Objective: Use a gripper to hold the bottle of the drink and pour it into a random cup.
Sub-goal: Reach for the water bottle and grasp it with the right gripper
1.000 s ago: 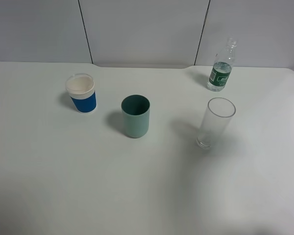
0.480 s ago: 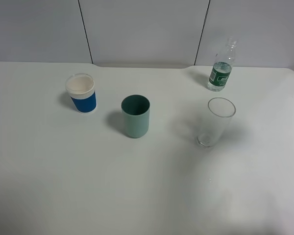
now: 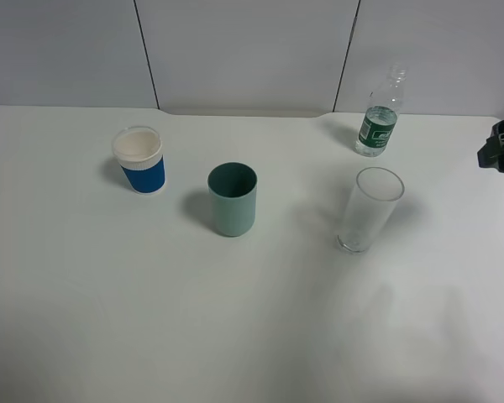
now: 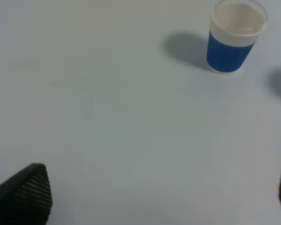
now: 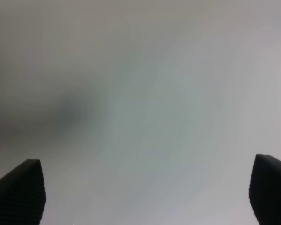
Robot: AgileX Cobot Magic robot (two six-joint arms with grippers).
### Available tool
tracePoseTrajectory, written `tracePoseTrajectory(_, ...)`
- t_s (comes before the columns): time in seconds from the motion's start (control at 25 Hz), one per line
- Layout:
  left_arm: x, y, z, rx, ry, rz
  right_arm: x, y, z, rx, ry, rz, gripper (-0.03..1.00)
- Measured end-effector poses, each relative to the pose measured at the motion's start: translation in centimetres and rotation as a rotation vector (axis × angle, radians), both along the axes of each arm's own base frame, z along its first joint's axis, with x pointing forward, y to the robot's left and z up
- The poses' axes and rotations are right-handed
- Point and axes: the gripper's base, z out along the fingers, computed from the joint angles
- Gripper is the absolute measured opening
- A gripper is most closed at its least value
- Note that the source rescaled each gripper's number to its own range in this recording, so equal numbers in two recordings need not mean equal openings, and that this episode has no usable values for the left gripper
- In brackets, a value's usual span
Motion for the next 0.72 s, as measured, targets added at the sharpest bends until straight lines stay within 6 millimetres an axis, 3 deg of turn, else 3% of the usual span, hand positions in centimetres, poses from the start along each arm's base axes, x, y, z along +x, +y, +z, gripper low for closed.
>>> tracePoseTrajectory(0.24,0.0,0.0,0.0,0.0,0.0,0.0,2.6,0.0,-1.9,-0.007,-0.027,0.024,0.92)
tracePoseTrajectory(0.72,0.0,0.0,0.0,0.0,0.0,0.0,7.4,0.2,-8.2,-0.033,-0.043,0.114,0.92)
